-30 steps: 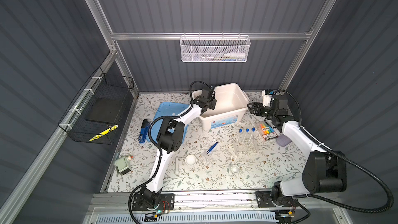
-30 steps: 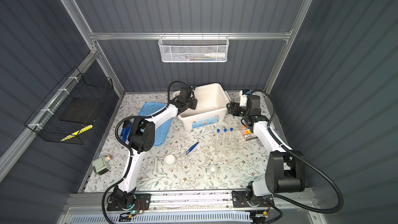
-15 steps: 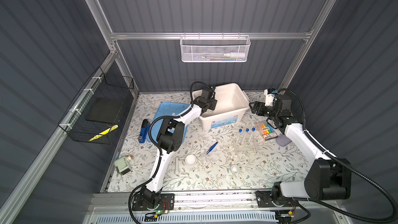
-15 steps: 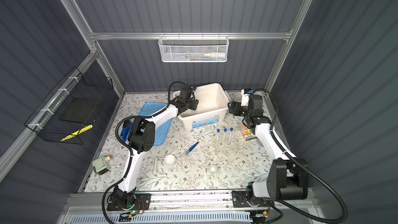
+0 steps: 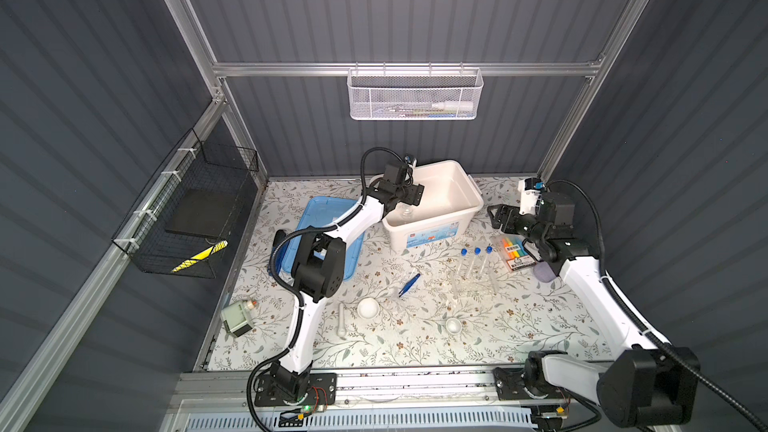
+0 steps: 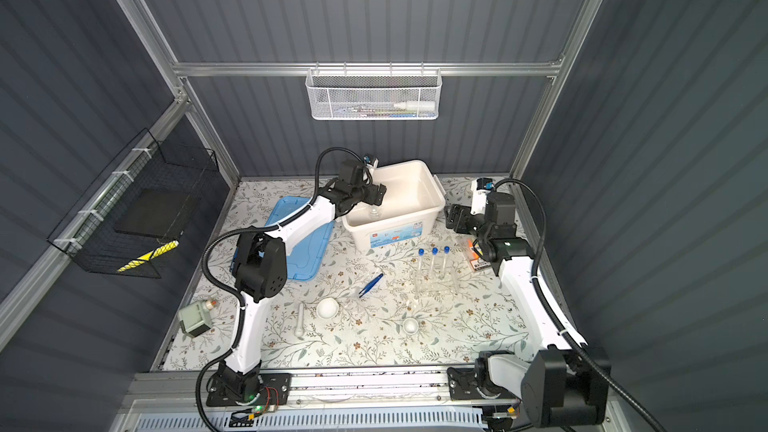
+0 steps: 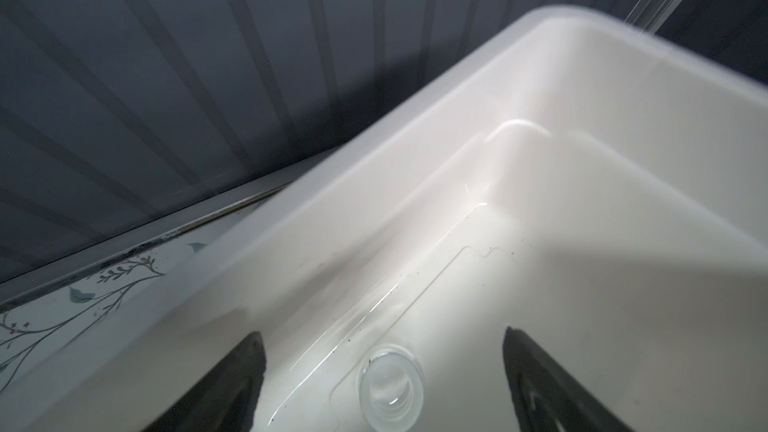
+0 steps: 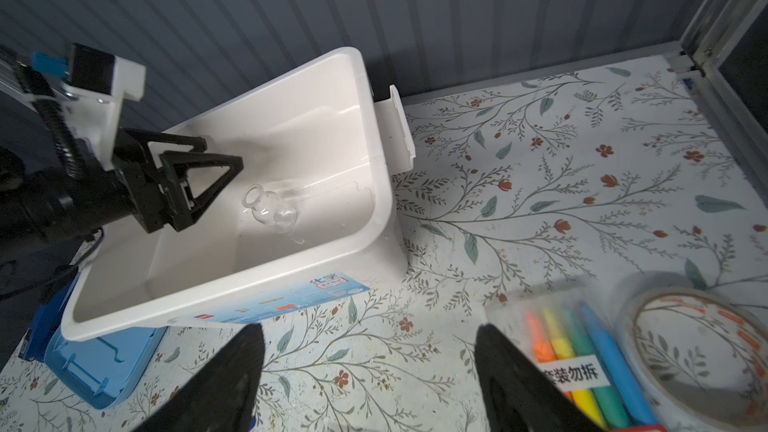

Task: Organize the chemistry lab equipment
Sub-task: 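Lower the clear cup into the white bin and open the left gripper, then move the right gripper over the small white cup while the left gripper hovers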

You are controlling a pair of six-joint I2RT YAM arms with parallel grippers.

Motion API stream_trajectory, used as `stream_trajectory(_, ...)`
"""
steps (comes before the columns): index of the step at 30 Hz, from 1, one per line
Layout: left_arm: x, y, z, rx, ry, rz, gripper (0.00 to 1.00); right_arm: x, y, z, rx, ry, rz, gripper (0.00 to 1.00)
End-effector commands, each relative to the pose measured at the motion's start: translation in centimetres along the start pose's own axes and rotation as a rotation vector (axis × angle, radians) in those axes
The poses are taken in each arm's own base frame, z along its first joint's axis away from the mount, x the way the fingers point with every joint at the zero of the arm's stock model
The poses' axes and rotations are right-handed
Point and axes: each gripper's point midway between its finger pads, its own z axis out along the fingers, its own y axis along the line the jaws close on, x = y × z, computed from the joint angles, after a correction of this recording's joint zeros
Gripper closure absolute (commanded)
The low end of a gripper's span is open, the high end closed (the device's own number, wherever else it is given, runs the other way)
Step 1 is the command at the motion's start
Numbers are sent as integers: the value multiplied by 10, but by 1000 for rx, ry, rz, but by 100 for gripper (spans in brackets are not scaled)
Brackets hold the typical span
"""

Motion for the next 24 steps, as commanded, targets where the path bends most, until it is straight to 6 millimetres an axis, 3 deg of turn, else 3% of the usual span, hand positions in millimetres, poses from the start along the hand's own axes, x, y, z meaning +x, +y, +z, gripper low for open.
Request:
stream_trajectory(1, -27, 0, -27, 7, -71, -14, 2, 11, -4, -18, 38, 31, 0, 19)
stream_trajectory(11, -46, 4, -85, -59, -145, -17, 0, 46, 3, -72, 142, 122, 59, 18)
stream_trajectory(19, -41, 8, -121, -99, -163, -38, 0, 90, 17, -113, 201, 205, 91, 12)
stream_trajectory(22, -36, 9, -129, -104, -161, -56, 0, 109, 22, -125, 193, 243, 123, 2)
stream_trajectory(24, -31, 10, -131, -109, -153, -66, 0, 121, 25, -129, 181, 270, 135, 1)
